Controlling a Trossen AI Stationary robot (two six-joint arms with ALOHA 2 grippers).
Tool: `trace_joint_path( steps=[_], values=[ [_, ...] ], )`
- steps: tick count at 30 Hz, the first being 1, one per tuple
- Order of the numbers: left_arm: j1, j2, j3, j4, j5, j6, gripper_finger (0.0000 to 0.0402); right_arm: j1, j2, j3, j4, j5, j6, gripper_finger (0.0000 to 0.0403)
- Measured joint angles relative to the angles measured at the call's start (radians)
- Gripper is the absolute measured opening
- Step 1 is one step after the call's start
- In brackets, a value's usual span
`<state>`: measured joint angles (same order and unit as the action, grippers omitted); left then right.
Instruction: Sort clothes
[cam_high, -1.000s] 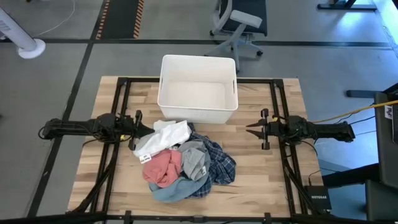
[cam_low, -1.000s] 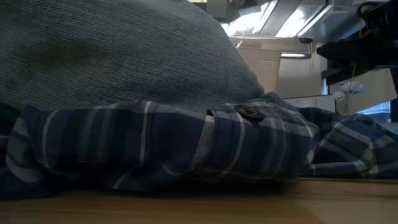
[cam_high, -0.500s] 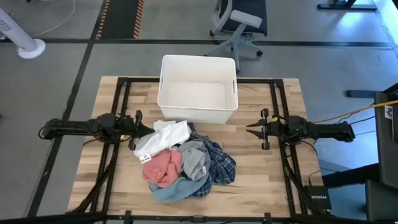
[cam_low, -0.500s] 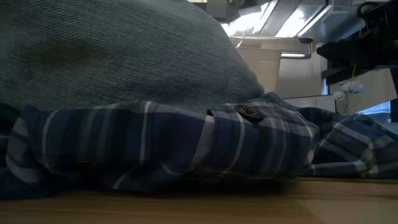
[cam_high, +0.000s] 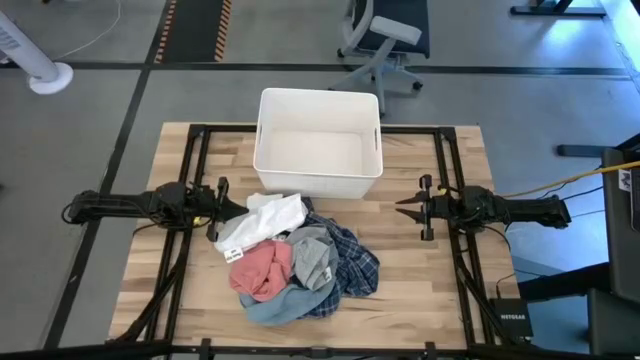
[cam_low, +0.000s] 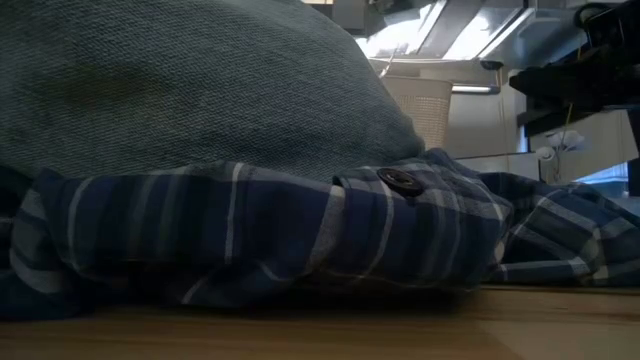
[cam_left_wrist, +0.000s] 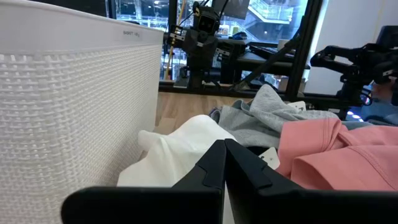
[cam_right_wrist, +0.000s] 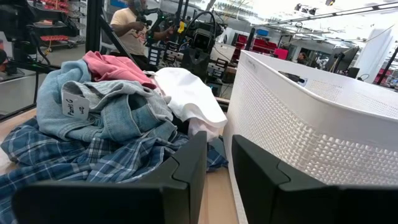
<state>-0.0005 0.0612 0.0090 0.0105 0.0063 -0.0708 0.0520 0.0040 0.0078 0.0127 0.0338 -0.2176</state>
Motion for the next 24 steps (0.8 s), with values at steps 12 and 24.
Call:
trace_joint_path(
  steps=[12,24],
  values=[
    [0.0,0.0,0.0,0.001,0.0,0.0,0.0,0.0,0.0,0.0,0.041,0.002,0.0,0.0095],
    [0.0,0.0,0.0,0.013,0.001,-0.096,0.0,0.0,0.0,0.0,0.044,0.002,0.004,0.0095]
  ],
)
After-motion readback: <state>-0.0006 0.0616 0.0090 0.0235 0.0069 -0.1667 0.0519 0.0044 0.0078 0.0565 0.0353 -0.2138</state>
